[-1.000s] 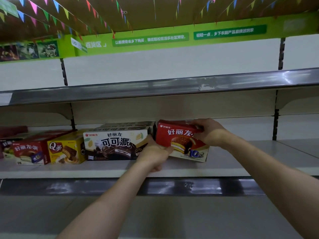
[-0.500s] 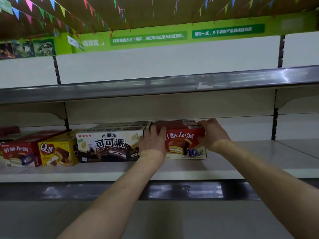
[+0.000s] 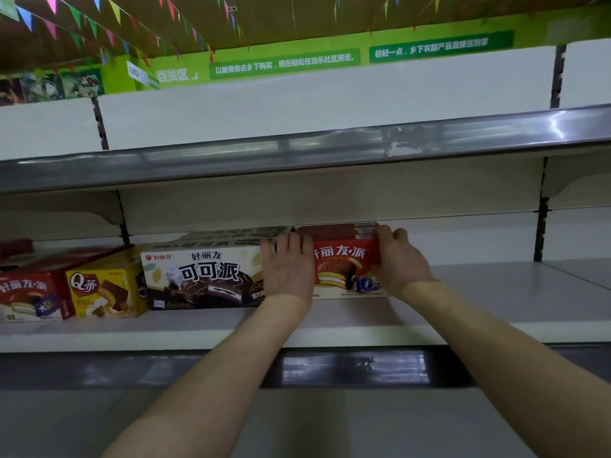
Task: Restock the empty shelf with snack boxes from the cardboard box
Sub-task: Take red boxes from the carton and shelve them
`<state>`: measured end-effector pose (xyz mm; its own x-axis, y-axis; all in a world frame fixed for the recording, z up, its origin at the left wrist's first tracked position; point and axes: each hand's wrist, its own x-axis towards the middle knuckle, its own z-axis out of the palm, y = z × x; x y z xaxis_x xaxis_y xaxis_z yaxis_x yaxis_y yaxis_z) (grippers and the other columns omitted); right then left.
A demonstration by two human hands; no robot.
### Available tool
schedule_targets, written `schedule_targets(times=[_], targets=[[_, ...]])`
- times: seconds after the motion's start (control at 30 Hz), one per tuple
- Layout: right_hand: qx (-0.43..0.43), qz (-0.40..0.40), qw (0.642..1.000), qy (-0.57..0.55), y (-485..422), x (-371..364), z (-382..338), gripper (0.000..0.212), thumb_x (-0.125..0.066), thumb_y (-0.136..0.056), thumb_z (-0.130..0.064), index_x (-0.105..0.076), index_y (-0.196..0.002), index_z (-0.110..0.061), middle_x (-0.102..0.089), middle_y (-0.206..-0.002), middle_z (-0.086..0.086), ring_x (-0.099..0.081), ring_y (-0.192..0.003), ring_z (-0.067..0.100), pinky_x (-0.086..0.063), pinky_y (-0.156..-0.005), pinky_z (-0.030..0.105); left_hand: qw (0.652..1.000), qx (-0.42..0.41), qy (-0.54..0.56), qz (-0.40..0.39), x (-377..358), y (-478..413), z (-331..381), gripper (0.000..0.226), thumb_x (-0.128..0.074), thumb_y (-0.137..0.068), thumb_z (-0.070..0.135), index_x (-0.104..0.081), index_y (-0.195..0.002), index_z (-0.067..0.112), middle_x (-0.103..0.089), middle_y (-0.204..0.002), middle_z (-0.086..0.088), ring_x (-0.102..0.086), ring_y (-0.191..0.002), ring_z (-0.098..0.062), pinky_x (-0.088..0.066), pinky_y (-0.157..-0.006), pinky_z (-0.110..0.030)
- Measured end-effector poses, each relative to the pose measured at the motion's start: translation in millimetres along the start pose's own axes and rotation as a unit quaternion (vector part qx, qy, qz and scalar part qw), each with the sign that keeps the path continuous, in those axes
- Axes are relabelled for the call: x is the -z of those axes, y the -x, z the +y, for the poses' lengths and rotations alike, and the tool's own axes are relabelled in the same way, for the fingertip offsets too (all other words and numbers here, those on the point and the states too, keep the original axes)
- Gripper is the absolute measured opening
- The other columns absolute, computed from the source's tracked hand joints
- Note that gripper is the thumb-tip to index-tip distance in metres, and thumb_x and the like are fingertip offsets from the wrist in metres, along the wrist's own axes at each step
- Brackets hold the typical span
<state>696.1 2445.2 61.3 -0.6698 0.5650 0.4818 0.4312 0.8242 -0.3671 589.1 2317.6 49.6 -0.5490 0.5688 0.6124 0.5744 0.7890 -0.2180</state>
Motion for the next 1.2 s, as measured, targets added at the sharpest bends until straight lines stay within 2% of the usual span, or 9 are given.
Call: schedule_targets(times=[0.13, 0.23, 0.43, 0.67, 0.83, 0.9, 0.97, 1.1, 1.2], targets=[[0.022, 0.024, 0.993, 0.117, 1.8, -3.8, -0.4, 0.067, -0.064, -0.088, -0.028, -0.028, -0.142, -0.011, -0.037, -0.135, 0.014, -0.042, -0.123, 0.033, -0.043, -0.093, 0.045, 0.999, -0.018, -0.039, -0.019, -3.6, 2.5, -0.9, 0.082, -0.053, -0.094, 0.024, 0.002, -0.153, 0.012, -0.030, -0.142, -0.017, -0.029, -0.132, -0.034, -0.006, -0.114, -0.060], [0.080, 0.036, 0.980, 0.179, 6.8, -10.9, -7.7, 0.076, -0.062, -0.089, -0.028, -0.018, -0.149, -0.017, -0.017, -0.153, 0.013, -0.016, -0.142, 0.032, -0.020, -0.113, 0.051, 0.997, -0.033, -0.067, -0.025, -3.9, 1.7, -0.3, 0.097, -0.061, -0.089, 0.031, 0.010, -0.153, 0.015, -0.029, -0.140, -0.018, -0.028, -0.132, -0.036, -0.004, -0.113, -0.063], [0.109, -0.006, 0.978, 0.177, 9.4, -21.0, -16.4, 0.078, -0.051, -0.095, -0.029, -0.001, -0.153, -0.019, -0.004, -0.159, 0.010, 0.001, -0.147, 0.032, -0.012, -0.117, 0.047, 0.996, -0.024, -0.082, -0.015, -8.8, 0.6, -0.3, 0.100, -0.063, -0.088, 0.036, 0.010, -0.153, 0.015, -0.028, -0.141, -0.017, -0.028, -0.132, -0.035, -0.002, -0.113, -0.064], [0.112, -0.031, 0.976, 0.186, 11.8, -2.6, -28.2, 0.080, -0.060, -0.088, -0.035, -0.012, -0.151, -0.020, -0.019, -0.154, 0.011, -0.012, -0.144, 0.031, -0.012, -0.116, 0.048, 0.998, -0.002, -0.065, -0.017, 0.1, -0.3, 4.5, 0.087, -0.055, -0.094, 0.035, 0.005, -0.154, 0.018, -0.028, -0.147, -0.014, -0.025, -0.137, -0.032, -0.004, -0.114, -0.060], [0.186, -0.035, 0.966, 0.176, 26.7, 7.2, -51.0, 0.052, -0.056, -0.090, -0.025, -0.040, -0.139, -0.014, -0.032, -0.145, 0.012, -0.027, -0.135, 0.032, -0.021, -0.112, 0.043, 0.999, 0.029, -0.025, 0.024, 14.4, 13.9, -6.6, 0.071, -0.061, -0.090, 0.029, -0.026, -0.150, 0.015, -0.040, -0.140, -0.014, -0.038, -0.130, -0.032, -0.019, -0.113, -0.055], [0.221, -0.032, 0.961, 0.161, 35.2, 6.5, -65.2, 0.043, -0.053, -0.091, -0.025, -0.049, -0.132, -0.013, -0.039, -0.139, 0.012, -0.034, -0.129, 0.032, -0.025, -0.108, 0.042, 0.994, 0.037, -0.049, 0.087, 14.0, 26.3, -20.6, 0.062, -0.083, -0.063, 0.026, -0.063, -0.120, 0.012, -0.062, -0.109, -0.014, -0.060, -0.100, -0.032, -0.045, -0.094, -0.053], [0.257, -0.027, 0.957, 0.131, 44.9, 2.4, -82.6, 0.039, -0.052, -0.090, -0.026, -0.054, -0.127, -0.012, -0.043, -0.135, 0.012, -0.037, -0.125, 0.032, -0.028, -0.103, 0.039, 0.991, 0.039, -0.065, 0.109, 19.0, 40.5, -38.1, 0.045, -0.085, -0.052, 0.023, -0.071, -0.093, 0.012, -0.065, -0.087, -0.012, -0.063, -0.080, -0.031, -0.051, -0.078, -0.046], [0.315, -0.030, 0.945, 0.086, 67.2, -12.2, -124.9, 0.035, -0.049, -0.092, -0.022, -0.056, -0.125, -0.012, -0.048, -0.132, 0.012, -0.041, -0.124, 0.032, -0.032, -0.101, 0.038, 0.991, 0.113, -0.061, 0.039, 33.8, 70.5, -76.1, 0.034, -0.057, -0.089, 0.026, -0.058, -0.122, 0.019, -0.055, -0.122, -0.008, -0.050, -0.114, -0.031, -0.035, -0.090, -0.042], [0.358, -0.039, 0.930, 0.069, 86.6, -23.9, -157.0, 0.033, -0.048, -0.092, -0.021, -0.056, -0.123, -0.012, -0.050, -0.130, 0.012, -0.043, -0.123, 0.032, -0.032, -0.101, 0.040, 0.984, 0.153, -0.085, 0.005, 45.8, 106.0, -112.1, 0.034, -0.054, -0.092, 0.026, -0.053, -0.124, 0.017, -0.051, -0.126, -0.009, -0.048, -0.118, -0.032, -0.033, -0.091, -0.042]])
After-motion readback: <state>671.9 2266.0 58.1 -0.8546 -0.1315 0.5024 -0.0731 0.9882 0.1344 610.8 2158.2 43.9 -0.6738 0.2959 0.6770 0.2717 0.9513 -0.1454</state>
